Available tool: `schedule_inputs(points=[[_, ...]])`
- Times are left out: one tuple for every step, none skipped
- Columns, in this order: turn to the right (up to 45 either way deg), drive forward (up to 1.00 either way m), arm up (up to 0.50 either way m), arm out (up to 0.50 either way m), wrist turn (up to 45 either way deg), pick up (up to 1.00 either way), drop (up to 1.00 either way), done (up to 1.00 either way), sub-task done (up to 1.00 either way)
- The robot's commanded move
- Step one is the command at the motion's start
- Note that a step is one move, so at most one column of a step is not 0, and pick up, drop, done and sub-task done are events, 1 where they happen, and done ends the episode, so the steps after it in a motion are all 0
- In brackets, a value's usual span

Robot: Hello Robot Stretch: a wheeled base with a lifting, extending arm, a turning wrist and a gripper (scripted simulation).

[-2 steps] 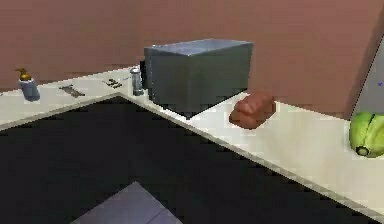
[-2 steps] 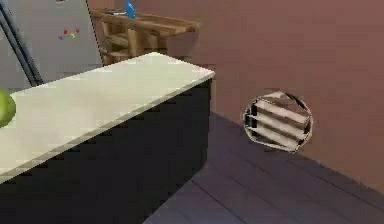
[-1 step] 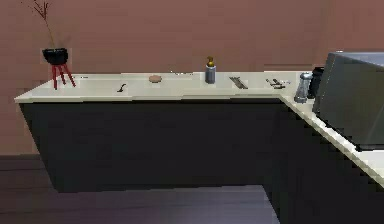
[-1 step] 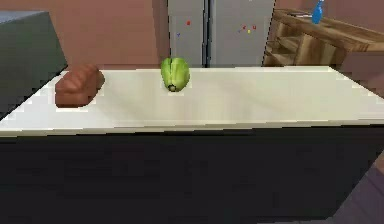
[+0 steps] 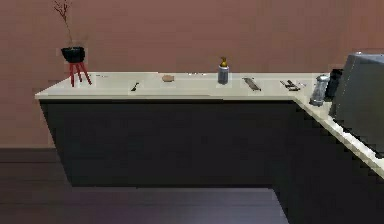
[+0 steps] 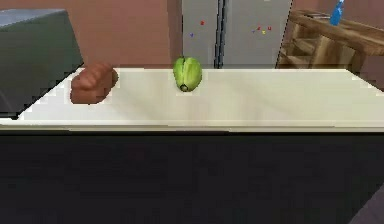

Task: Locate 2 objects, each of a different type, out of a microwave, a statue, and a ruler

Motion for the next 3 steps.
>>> schedule_inputs(points=[[0.0,0.75,0.0,0.0,0.0,0.0,0.0,0.0,0.0],[33.0,0.0,0.0,0.0,0.0,0.0,0.0,0.0,0.0],[0.0,0.0,0.0,0.0,0.0,0.0,0.0,1.0,0.0]])
